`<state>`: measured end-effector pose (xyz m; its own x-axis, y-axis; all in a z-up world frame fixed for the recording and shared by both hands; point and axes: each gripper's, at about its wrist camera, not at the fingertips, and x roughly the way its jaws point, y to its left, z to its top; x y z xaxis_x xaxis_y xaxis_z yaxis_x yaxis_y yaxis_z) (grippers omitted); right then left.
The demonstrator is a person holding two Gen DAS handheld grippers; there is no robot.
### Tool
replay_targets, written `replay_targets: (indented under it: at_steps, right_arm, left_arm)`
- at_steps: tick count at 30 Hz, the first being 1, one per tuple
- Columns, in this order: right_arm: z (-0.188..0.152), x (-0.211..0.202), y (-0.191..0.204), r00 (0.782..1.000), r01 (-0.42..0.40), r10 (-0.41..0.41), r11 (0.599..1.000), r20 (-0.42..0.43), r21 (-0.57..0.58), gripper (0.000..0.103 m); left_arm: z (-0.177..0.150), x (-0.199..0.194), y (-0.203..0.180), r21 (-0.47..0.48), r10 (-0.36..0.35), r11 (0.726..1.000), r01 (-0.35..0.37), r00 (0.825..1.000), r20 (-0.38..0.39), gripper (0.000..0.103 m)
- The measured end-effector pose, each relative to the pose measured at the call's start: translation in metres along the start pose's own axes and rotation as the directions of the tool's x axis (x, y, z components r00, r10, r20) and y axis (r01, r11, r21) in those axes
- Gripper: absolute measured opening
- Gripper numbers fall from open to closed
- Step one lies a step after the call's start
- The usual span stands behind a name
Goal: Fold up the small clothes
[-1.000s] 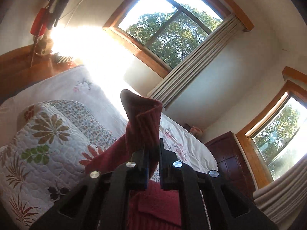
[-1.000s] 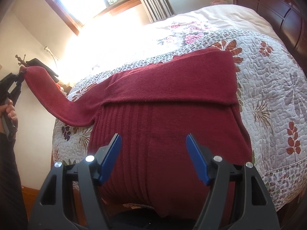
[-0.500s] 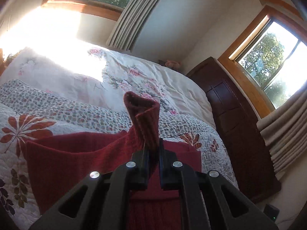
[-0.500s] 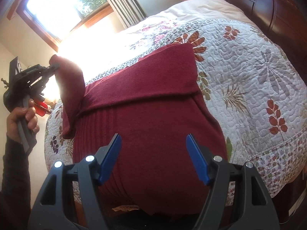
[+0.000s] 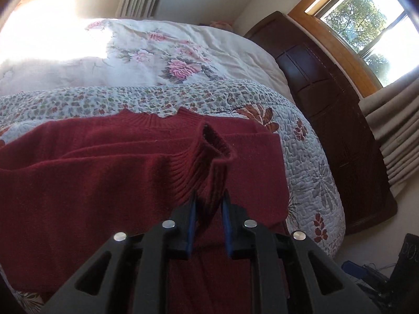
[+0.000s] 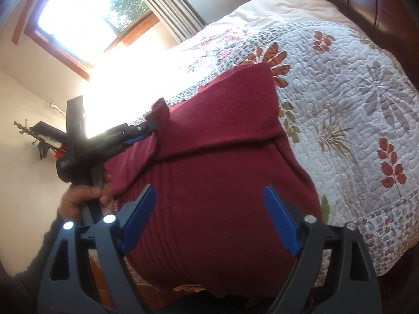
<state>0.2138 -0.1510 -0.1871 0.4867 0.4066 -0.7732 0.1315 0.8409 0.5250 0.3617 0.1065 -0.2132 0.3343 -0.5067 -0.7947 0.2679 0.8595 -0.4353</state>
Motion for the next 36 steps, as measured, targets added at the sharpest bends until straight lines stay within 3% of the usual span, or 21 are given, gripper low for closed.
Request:
replay_targets:
  at_steps: [2, 4, 6, 8, 9, 10, 12, 16, 18, 22, 24, 25, 26, 27, 31, 36]
  right_arm:
    - [0.022, 0.013, -0.003, 0.996, -0.080, 0.081, 0.996, -0.022, 0.039, 0.091]
    - [0.049, 0.038, -0.009, 0.982, -0.168, 0.175, 0.981, -0.067, 0.097, 0.091]
    - [0.076, 0.071, -0.012, 0.954, -0.252, 0.273, 0.955, -0.127, 0.159, 0.090]
    - [0.099, 0.110, -0.013, 0.918, -0.299, 0.339, 0.933, -0.206, 0.203, 0.069]
    - [0.108, 0.129, -0.014, 0.903, -0.306, 0.358, 0.924, -0.238, 0.228, 0.065]
    - [0.116, 0.147, -0.014, 0.894, -0.303, 0.363, 0.922, -0.264, 0.242, 0.060]
    - [0.127, 0.176, -0.013, 0.887, -0.277, 0.344, 0.930, -0.308, 0.242, 0.059]
    - [0.136, 0.209, -0.009, 0.889, -0.224, 0.289, 0.951, -0.354, 0.212, 0.060]
    - [0.137, 0.212, 0.000, 0.882, -0.250, 0.308, 0.948, -0.357, 0.199, 0.065]
    - [0.139, 0.220, 0.020, 0.868, -0.263, 0.304, 0.952, -0.394, 0.155, 0.056]
    - [0.141, 0.226, 0.026, 0.860, -0.261, 0.304, 0.952, -0.409, 0.158, 0.045]
    - [0.143, 0.228, 0.028, 0.856, -0.259, 0.306, 0.951, -0.417, 0.167, 0.033]
    - [0.145, 0.230, 0.031, 0.848, -0.260, 0.311, 0.950, -0.428, 0.174, 0.009]
    - [0.147, 0.230, 0.035, 0.840, -0.266, 0.317, 0.948, -0.441, 0.176, 0.007]
    - [0.172, 0.196, 0.053, 0.864, -0.314, 0.330, 0.943, -0.381, 0.105, 0.006]
    - [0.207, 0.117, 0.033, 0.928, -0.314, 0.311, 0.949, -0.207, 0.019, 0.006]
  left_arm:
    - [-0.009, -0.017, 0.003, -0.006, 0.004, 1.000, -0.004, 0.999, 0.041, 0.068]
    - [-0.022, -0.038, 0.011, -0.043, -0.014, 0.999, 0.016, 0.999, 0.052, 0.071]
    - [-0.042, -0.062, 0.025, -0.106, -0.029, 0.994, 0.036, 0.997, 0.070, 0.073]
    - [-0.069, -0.086, 0.042, -0.177, -0.015, 0.984, 0.032, 0.995, 0.098, 0.075]
    - [-0.085, -0.097, 0.052, -0.222, -0.004, 0.975, 0.028, 0.994, 0.110, 0.077]
    - [-0.103, -0.107, 0.062, -0.274, 0.002, 0.961, 0.031, 0.993, 0.118, 0.077]
    - [-0.137, -0.123, 0.083, -0.382, 0.019, 0.923, 0.030, 0.992, 0.125, 0.077]
    - [-0.198, -0.147, 0.118, -0.566, 0.063, 0.824, 0.026, 0.989, 0.136, 0.077]
    - [-0.218, -0.156, 0.129, -0.624, 0.081, 0.781, 0.027, 0.986, 0.145, 0.077]
    - [-0.238, -0.165, 0.140, -0.686, 0.102, 0.727, 0.037, 0.982, 0.161, 0.077]
    - [-0.237, -0.166, 0.139, -0.690, 0.103, 0.723, 0.044, 0.980, 0.170, 0.077]
    - [-0.235, -0.166, 0.138, -0.687, 0.103, 0.725, 0.046, 0.979, 0.175, 0.077]
    - [-0.233, -0.165, 0.138, -0.682, 0.101, 0.730, 0.050, 0.979, 0.180, 0.077]
    - [-0.229, -0.164, 0.137, -0.677, 0.098, 0.735, 0.052, 0.979, 0.181, 0.077]
    - [-0.215, -0.158, 0.133, -0.674, 0.080, 0.735, 0.071, 0.978, 0.191, 0.077]
    - [-0.198, -0.150, 0.130, -0.645, 0.082, 0.763, 0.053, 0.981, 0.178, 0.077]
